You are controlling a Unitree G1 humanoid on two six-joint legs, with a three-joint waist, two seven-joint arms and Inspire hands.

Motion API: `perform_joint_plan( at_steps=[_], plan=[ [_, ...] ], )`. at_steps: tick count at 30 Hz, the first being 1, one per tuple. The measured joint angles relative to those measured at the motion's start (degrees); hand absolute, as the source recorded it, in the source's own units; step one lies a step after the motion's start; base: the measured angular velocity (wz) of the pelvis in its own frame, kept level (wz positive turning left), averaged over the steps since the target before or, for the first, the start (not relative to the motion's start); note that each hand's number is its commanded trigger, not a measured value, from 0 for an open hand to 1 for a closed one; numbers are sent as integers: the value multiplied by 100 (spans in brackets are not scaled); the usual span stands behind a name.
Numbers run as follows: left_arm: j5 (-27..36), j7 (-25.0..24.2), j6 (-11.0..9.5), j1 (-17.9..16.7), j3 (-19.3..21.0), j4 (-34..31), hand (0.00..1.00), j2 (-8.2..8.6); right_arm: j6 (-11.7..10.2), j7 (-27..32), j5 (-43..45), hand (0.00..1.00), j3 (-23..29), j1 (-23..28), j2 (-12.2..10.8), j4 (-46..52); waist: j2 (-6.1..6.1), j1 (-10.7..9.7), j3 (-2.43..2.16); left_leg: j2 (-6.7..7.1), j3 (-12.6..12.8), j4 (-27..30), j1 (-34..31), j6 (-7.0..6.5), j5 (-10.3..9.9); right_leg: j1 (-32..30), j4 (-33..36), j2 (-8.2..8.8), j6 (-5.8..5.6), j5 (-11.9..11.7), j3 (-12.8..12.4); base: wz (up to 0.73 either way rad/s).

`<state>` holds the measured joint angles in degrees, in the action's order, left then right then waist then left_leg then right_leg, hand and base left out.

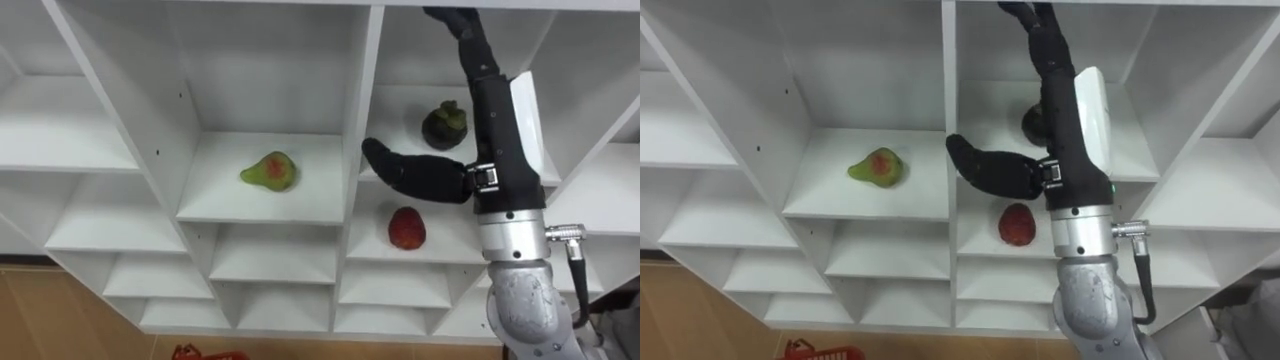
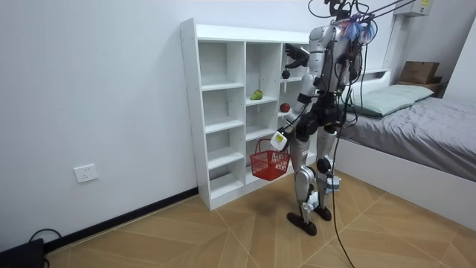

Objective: Collect fruits from the closet

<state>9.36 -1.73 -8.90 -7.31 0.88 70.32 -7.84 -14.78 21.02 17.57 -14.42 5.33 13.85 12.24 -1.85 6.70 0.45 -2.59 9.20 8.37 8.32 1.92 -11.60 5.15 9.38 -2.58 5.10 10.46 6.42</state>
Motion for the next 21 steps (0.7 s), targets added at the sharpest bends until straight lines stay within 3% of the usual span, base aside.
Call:
perform_joint_plan(
  at_steps=[3,6,12,21],
  plan=[
    [1,-7,-1,-67,135,-26,100,7,112,-64,-152,0,64,0,2,-260,-73,6,4,5,-14,0,-27,-1,1,-10,9,12,-4,2,48,9],
    [6,-1,9,-150,248,-191,100,20,162,-73,-363,0,217,0,3,-455,-132,9,-30,20,-2,5,-51,-6,4,-16,10,35,-14,8,97,9],
    [4,-8,21,-255,352,-328,100,37,240,-63,-371,0,448,-14,3,-673,-141,100,-36,29,-15,5,-53,-8,5,7,14,51,-20,10,150,4],
    [6,-7,33,-402,345,-482,100,26,241,2,-475,0,472,-170,9,-1189,-124,3,-29,33,-67,10,-69,-21,13,62,-60,63,-26,7,239,4]
  ],
)
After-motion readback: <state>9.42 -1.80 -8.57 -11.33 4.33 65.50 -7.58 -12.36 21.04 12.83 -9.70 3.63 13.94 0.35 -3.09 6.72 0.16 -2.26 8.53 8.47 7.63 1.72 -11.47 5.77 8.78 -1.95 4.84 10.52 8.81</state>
